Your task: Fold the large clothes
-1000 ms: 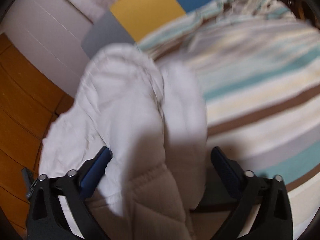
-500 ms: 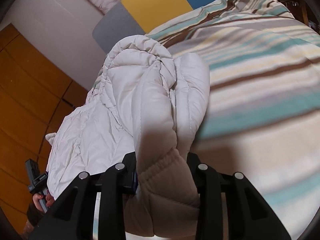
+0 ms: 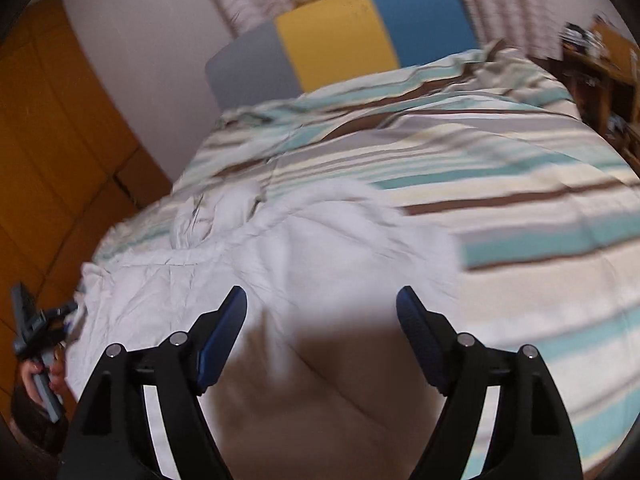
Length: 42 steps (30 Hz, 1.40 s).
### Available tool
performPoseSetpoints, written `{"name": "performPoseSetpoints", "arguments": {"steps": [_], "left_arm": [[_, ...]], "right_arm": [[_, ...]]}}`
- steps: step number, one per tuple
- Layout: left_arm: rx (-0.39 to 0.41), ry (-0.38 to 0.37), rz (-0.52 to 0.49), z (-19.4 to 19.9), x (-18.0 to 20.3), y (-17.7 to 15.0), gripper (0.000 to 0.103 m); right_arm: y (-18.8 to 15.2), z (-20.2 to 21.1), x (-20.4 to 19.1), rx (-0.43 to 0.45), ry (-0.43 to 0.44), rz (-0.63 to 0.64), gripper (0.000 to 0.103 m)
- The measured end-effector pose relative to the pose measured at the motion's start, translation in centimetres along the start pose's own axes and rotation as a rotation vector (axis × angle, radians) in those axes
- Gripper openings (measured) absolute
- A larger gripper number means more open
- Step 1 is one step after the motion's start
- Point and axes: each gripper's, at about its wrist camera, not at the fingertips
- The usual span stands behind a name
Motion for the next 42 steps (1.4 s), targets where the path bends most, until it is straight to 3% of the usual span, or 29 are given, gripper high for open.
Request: {"name": "performPoseSetpoints", "arguments": {"steps": [1, 2, 3, 4, 6, 8, 10, 13, 21, 27, 30, 31, 32, 34, 37, 40, 42], "left_arm": [[-0.017, 0.016, 0.003, -1.0, 0.3, 0.2, 0.065], [-0.039, 0.032, -0.006, -1.9, 0.8, 0.3, 0.042], [-0.052, 0.059, -0.027, -2.9, 1.4, 0.6, 0.04], [-0.039, 0.082, -0.04, -3.2, 1.7, 0.8, 0.035], [0.012, 0.148, -0.075, -3.3, 2.4, 1.7, 0.029], [0.075, 0.222, -0.094, -3.1, 2.7, 2.8, 0.027], [0.111, 0.302, -0.096, -3.7, 2.5, 3.7, 0.027], [0.079, 0.367, -0.107, -6.7, 1.8, 3.9, 0.027], [0.055, 0.459, -0.204, -10.6, 2.0, 2.8, 0.036], [0.053, 0.447, -0.194, -10.5, 2.0, 2.5, 0.039], [0.056, 0.439, -0.192, -9.6, 2.4, 2.6, 0.05], [0.06, 0.435, -0.186, -8.9, 2.7, 2.6, 0.058], [0.075, 0.423, -0.183, -8.0, 3.0, 2.6, 0.067], [0.131, 0.413, -0.173, -5.9, 4.1, 2.3, 0.073], [0.21, 0.372, -0.21, -2.8, 7.1, 2.1, 0.073], [0.244, 0.308, -0.263, -1.7, 10.7, 2.1, 0.073], [0.22, 0.278, -0.301, -2.7, 12.9, 2.0, 0.073]], "right_arm": [[0.2, -1.7, -1.1, -0.025, -0.03, 0.024, 0.077], [-0.1, -2.8, -2.1, -0.041, -0.052, 0.058, 0.055], [-0.1, -4.2, -3.1, -0.043, -0.12, 0.115, 0.04], [-0.3, -5.3, -3.7, -0.033, -0.155, 0.155, 0.036], [-0.2, -6.3, -4.9, 0.024, -0.212, 0.244, 0.019], [-0.2, -6.3, -5.0, 0.081, -0.237, 0.273, 0.014], [0.8, -7.4, -4.9, 0.12, -0.26, 0.259, 0.014], [1.5, -10.4, -3.4, 0.098, -0.28, 0.215, 0.015], [0.4, -12.9, -1.8, 0.076, -0.303, 0.197, 0.016], [0.5, -13.5, -1.7, 0.07, -0.31, 0.198, 0.017], [0.5, -13.5, -1.9, 0.072, -0.315, 0.202, 0.018], [0.5, -13.5, -2.0, 0.072, -0.314, 0.202, 0.019], [0.5, -13.3, -2.0, 0.074, -0.309, 0.201, 0.02], [0.6, -12.7, -2.1, 0.082, -0.304, 0.197, 0.027], [0.4, -10.4, -3.3, 0.146, -0.303, 0.218, 0.041], [-0.3, -6.9, -5.4, 0.237, -0.252, 0.235, 0.043], [-0.8, -5.7, -7.1, 0.244, -0.177, 0.239, 0.043]]}}
Point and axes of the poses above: each gripper's, at about its wrist camera, not at the fingertips, and z roughly against the way its jaws point, x to its right, y to its top, and after that the axes turned 10 degrees about -z, right-handed
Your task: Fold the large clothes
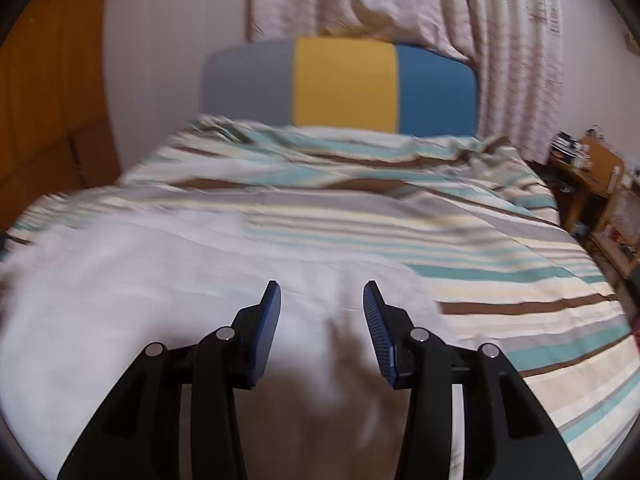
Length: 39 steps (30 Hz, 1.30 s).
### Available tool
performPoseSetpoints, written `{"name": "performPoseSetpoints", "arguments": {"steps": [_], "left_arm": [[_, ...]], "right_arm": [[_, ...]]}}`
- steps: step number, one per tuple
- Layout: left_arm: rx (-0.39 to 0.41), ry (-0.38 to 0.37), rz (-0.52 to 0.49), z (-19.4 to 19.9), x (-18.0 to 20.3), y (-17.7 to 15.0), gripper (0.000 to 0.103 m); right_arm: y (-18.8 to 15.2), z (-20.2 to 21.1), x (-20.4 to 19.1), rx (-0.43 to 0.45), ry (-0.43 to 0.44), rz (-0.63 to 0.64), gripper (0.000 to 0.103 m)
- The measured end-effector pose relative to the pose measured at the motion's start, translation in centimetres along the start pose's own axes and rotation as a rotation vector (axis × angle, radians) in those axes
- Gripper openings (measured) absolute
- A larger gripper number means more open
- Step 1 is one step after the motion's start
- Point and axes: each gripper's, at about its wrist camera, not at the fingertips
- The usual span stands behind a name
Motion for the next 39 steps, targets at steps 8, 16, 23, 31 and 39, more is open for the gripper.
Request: {"name": "performPoseSetpoints", "arguments": {"steps": [8, 16, 23, 31, 39], "left_arm": [[-0.107, 0.0, -0.069, -6.1, 4.2, -2.3, 0.075], [-0.144, -0.016, -0.079, -9.0, 3.8, -3.8, 0.079], [-0.143, -0.083, -0.02, -6.7, 2.6, -3.4, 0.08], [-0.012, 0.05, 0.318, 4.5, -5.2, -8.2, 0.089], [-0.108, 0.107, 0.531, 6.8, -8.5, -15.3, 0.089]], "right_arm": [[-2.2, -3.5, -3.5, -0.132, 0.09, 0.015, 0.043], [-3.9, -5.8, -4.1, -0.146, 0.048, 0.031, 0.043], [-3.3, -5.1, -3.4, -0.164, 0.076, 0.009, 0.049], [-4.9, 3.5, -3.4, -0.092, 0.163, -0.005, 0.054], [-7.6, 6.5, -5.7, -0.119, 0.219, 0.042, 0.027]]}}
Point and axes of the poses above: each gripper's, at about its wrist camera, not at the fingertips, and z roughly against the way its jaws point, x to its right, y to its top, and after that the axes turned 10 degrees about -z, right-handed
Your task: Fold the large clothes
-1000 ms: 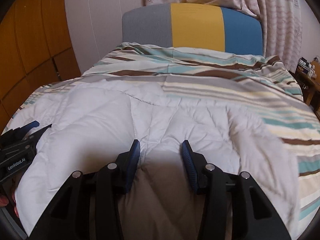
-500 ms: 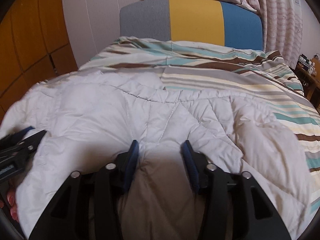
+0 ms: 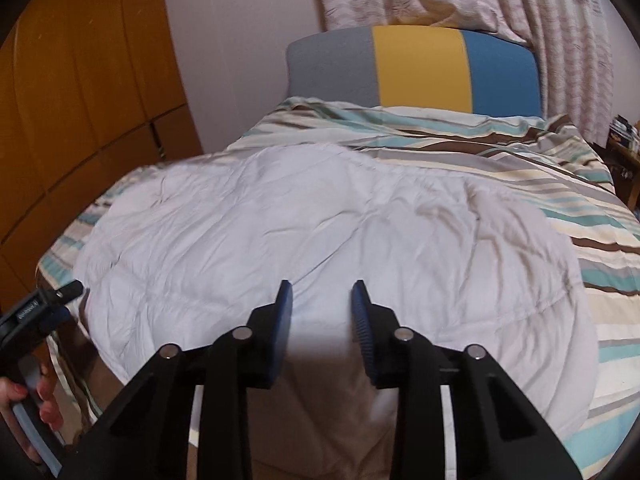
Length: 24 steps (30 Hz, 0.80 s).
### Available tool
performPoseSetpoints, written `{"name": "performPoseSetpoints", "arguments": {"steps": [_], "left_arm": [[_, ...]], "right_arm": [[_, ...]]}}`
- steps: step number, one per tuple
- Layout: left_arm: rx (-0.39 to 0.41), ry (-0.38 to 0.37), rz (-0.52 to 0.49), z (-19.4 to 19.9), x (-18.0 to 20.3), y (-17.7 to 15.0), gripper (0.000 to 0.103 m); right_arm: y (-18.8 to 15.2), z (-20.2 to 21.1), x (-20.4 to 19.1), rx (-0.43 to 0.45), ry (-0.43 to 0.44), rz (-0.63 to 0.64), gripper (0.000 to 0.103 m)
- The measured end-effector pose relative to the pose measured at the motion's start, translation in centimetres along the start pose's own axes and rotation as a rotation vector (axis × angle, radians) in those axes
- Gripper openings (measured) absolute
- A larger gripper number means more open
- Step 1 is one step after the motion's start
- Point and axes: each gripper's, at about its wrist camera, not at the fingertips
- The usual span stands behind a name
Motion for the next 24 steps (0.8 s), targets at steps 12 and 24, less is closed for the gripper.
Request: {"name": "performPoseSetpoints", "arguments": {"steps": [12, 24], "left_arm": [[-0.033, -0.33, 0.227, -4.2, 1.9, -0.1, 0.043], [0.303, -0.251, -0.298, 5.8, 14.5, 3.6, 0.03]], "right_arm": [[-2.4, -5.4, -0.2, -0.093, -0.099, 0.08, 0.027], [-1.3, 0.3, 4.0, 0.004, 0.019, -0.191, 0.053]]}}
Point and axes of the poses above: each gripper's, at about its wrist camera, not at the fingertips, and z roughly against the way its jaws point, x to its right, y to its top, and after that the axes turned 10 degrees about -z, right-handed
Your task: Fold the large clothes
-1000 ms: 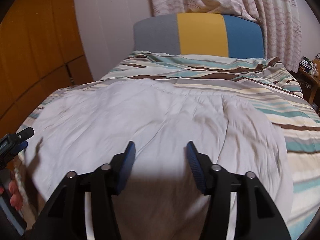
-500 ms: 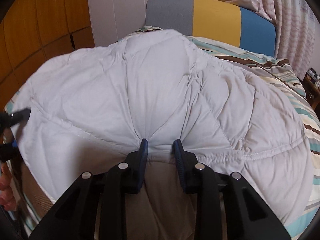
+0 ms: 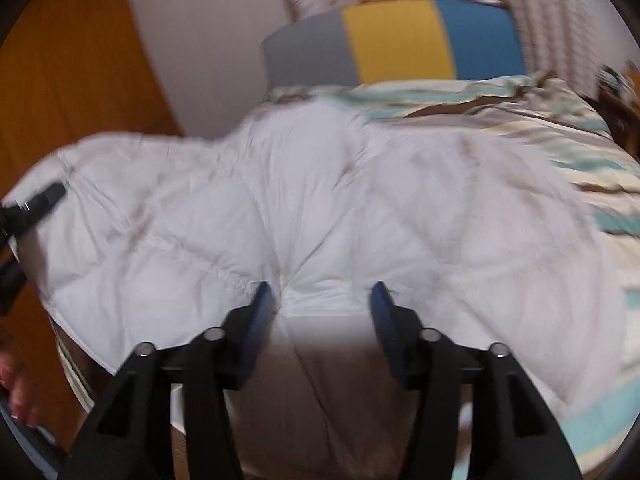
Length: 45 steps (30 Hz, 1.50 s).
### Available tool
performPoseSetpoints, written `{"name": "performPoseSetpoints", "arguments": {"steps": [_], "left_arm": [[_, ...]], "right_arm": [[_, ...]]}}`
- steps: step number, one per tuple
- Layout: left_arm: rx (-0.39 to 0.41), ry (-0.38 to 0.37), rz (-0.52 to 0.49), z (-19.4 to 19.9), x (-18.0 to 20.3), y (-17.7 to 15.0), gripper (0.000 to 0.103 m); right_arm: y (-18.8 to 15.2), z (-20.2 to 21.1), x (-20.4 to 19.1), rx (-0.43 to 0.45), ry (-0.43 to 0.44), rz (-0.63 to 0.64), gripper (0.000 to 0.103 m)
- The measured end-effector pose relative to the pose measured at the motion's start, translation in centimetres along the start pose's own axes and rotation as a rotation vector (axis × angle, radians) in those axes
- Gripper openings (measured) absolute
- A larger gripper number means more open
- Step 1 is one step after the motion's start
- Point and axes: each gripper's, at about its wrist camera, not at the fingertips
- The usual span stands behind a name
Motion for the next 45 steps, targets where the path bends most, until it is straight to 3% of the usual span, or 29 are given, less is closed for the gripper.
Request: {"name": "performPoseSetpoints", "arguments": {"steps": [3, 5, 10, 15, 20, 22, 32, 34, 36, 38, 39, 40, 41, 42, 43, 44, 45], "left_arm": [[0.023, 0.011, -0.142, 0.0, 3.5, 1.1, 0.03], [0.047, 0.01, -0.247, 0.3, 5.9, 1.4, 0.03], [0.106, -0.006, -0.469, 0.3, 11.0, 0.9, 0.03], [0.122, -0.056, -0.696, -0.2, 16.4, -0.5, 0.03], [0.115, -0.157, -0.914, -0.9, 21.4, -3.3, 0.03], [0.1, -0.207, -0.961, -1.7, 23.0, -4.1, 0.03], [-0.06, -0.48, -1.004, -5.7, 29.1, -8.3, 0.03], [-0.099, -0.517, -0.959, -6.4, 29.3, -8.8, 0.03], [-0.13, -0.536, -0.834, -6.3, 28.1, -7.9, 0.03], [-0.101, -0.543, -0.681, -4.9, 25.8, -6.1, 0.03], [-0.046, -0.513, -0.573, -3.7, 23.2, -4.6, 0.032], [-0.007, -0.467, -0.503, -2.9, 21.0, -3.7, 0.045], [0.036, -0.403, -0.433, -2.3, 18.5, -3.0, 0.069], [0.094, -0.294, -0.338, -1.8, 14.8, -2.3, 0.078], [0.127, -0.201, -0.261, -1.8, 12.0, -2.0, 0.081], [0.109, -0.087, -0.172, -3.0, 8.7, -1.7, 0.081], [0.067, -0.024, -0.123, -4.6, 6.7, -1.5, 0.081]], "right_arm": [[0.8, 3.9, 3.1, 0.099, -0.084, -0.075, 0.054], [1.4, 5.8, 5.4, 0.141, -0.198, -0.114, 0.055], [2.3, 8.3, 11.9, 0.129, -0.462, -0.215, 0.056], [1.6, 11.2, 16.3, 0.137, -0.453, -0.351, 0.056], [1.5, 12.9, 17.6, 0.16, -0.445, -0.389, 0.056], [1.3, 13.6, 18.0, 0.167, -0.444, -0.398, 0.057], [1.2, 14.4, 19.8, 0.172, -0.439, -0.426, 0.057], [1.1, 14.7, 20.3, 0.176, -0.415, -0.445, 0.057], [1.1, 14.9, 20.4, 0.179, -0.382, -0.456, 0.058], [1.3, 15.0, 20.0, 0.184, -0.359, -0.442, 0.058], [1.4, 14.8, 19.6, 0.183, -0.352, -0.431, 0.06], [1.7, 14.5, 19.4, 0.179, -0.341, -0.419, 0.06], [1.9, 14.1, 19.0, 0.174, -0.334, -0.404, 0.06], [2.1, 13.4, 18.6, 0.165, -0.341, -0.381, 0.06], [2.4, 12.8, 18.4, 0.156, -0.349, -0.363, 0.06], [2.6, 12.1, 18.2, 0.147, -0.361, -0.34, 0.06], [2.8, 11.0, 17.9, 0.131, -0.392, -0.312, 0.059]]}}
Point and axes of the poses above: each gripper's, at about its wrist camera, not at the fingertips, and z roughly against the way its jaws point, x to its right, y to its top, and after that the axes turned 10 degrees about -z, right-handed
